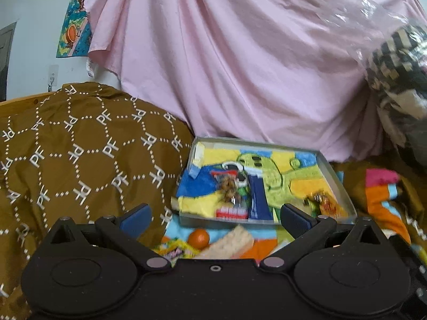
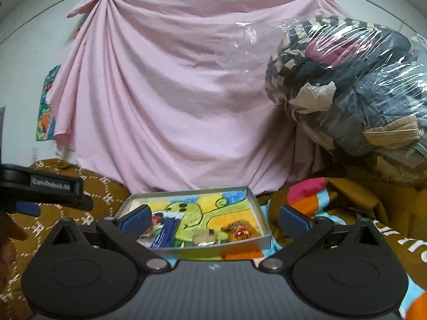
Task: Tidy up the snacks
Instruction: 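Open the left tool over the tray and withdraw both tools toward the snack pile, then reach the left tool to the dark jerky packet while the right tool approaches the red tofu-snack packet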
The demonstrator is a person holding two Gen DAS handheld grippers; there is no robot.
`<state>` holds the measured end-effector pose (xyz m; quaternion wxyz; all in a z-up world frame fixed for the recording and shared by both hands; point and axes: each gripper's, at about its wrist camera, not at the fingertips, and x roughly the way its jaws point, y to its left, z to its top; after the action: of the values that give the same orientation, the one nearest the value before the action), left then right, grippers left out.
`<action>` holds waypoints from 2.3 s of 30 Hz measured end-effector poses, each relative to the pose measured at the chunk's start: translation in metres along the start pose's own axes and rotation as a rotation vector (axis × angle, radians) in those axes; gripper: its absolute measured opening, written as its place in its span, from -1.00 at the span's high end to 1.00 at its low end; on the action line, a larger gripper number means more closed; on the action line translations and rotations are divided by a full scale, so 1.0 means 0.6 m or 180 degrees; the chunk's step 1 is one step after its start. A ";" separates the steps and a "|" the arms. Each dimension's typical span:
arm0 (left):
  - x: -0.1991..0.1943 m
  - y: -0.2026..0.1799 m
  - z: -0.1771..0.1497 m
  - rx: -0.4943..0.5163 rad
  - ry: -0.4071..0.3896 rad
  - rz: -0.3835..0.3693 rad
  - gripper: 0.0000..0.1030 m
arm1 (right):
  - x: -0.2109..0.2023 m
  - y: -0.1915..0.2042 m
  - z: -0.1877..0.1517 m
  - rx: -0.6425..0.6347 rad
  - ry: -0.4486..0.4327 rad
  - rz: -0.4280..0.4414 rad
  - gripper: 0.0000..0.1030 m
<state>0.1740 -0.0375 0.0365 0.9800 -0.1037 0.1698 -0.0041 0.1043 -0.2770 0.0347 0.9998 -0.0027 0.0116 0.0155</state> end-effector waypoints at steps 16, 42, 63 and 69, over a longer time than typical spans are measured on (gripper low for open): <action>-0.077 0.053 -0.093 0.0221 0.0270 0.0060 -0.99 | -0.077 0.029 -0.036 -0.0003 0.0606 -0.0015 -1.00; -0.039 0.066 -0.184 0.0842 0.0984 -0.0401 -0.99 | -0.017 0.071 -0.087 -0.0392 0.1677 -0.0010 -1.00; 0.048 0.038 -0.187 0.1217 0.1307 -0.0621 -0.99 | 0.068 0.066 -0.086 -0.0723 0.1921 0.0403 -1.00; 0.077 0.030 -0.197 0.1346 0.1434 -0.0694 -0.99 | 0.110 0.043 -0.098 -0.0964 0.1979 0.0657 -1.00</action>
<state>0.1773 -0.0457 -0.0915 0.9114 0.0881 0.3657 -0.1670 0.1681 -0.2492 -0.0254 0.9299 -0.1541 0.3129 0.1164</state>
